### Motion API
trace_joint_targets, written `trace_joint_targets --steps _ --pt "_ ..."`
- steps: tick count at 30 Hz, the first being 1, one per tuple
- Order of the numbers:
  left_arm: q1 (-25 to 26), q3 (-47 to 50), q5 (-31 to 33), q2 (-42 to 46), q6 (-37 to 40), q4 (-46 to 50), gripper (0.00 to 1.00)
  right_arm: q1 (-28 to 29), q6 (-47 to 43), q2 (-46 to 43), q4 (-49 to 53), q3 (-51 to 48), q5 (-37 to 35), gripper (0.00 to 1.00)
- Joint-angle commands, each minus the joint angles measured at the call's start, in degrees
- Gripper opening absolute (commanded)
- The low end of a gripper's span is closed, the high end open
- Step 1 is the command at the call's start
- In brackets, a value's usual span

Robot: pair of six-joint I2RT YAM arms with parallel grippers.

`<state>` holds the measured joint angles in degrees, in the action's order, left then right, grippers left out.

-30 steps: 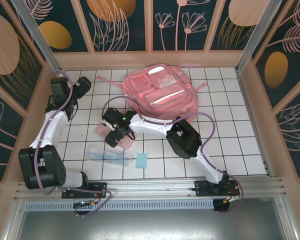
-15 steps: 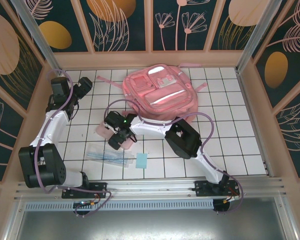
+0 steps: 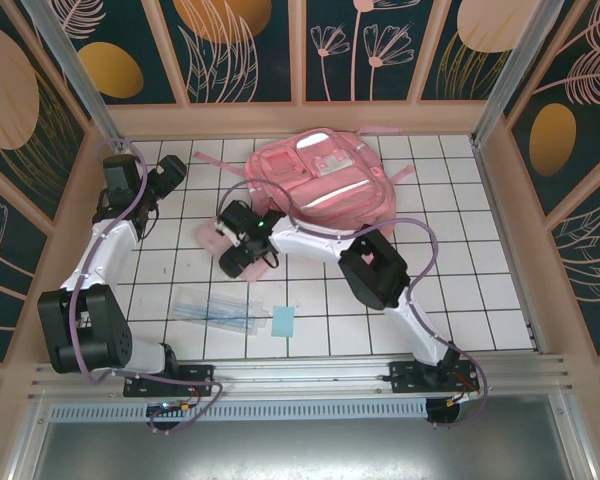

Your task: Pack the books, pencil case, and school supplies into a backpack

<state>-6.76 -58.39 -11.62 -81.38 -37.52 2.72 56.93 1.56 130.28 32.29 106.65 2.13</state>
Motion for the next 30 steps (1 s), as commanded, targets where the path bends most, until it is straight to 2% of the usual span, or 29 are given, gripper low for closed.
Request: trace_joint_targets --steps 1,5,9,11,15,19,22,25,30 --pt "-0.08 -1.00 -1.20 1.41 2.50 -1.40 0.99 -2.59 3.41 -9.05 -3.51 2.20 3.72 0.82" --pt "1.38 -0.01 -1.58 3.63 3.57 -3.39 0.99 -7.30 8.48 -15.02 -7.60 -2.12 8.79 0.81" --pt "6.88 -1.02 -0.08 5.14 7.28 -2.66 0.99 -11.83 12.60 -23.11 -13.12 -9.40 11.69 0.81" --pt "10.52 -1.91 0.06 4.83 9.00 -1.68 0.96 -13.90 13.58 -27.14 -13.73 -12.42 10.85 0.81" --pt "19.47 -2.51 2.69 3.51 13.19 0.75 0.83 -19.48 14.70 -35.43 -11.73 -18.83 7.59 0.81" --pt "30.05 -4.62 6.85 -0.02 19.49 4.64 0.82 -27.16 16.58 -43.11 -9.73 -27.26 5.10 0.81" --pt "36.25 -7.06 7.47 -4.01 23.47 6.31 0.79 -33.97 17.94 -48.14 -11.12 -35.65 4.56 0.81" --pt "42.05 -12.97 8.45 -9.74 28.38 9.98 0.76 -40.51 20.08 -52.48 -13.03 -43.87 5.51 0.81" --pt "49.16 -20.52 11.19 -17.80 33.62 13.37 0.79 -49.42 21.56 -58.57 -14.76 -52.82 9.29 0.80"
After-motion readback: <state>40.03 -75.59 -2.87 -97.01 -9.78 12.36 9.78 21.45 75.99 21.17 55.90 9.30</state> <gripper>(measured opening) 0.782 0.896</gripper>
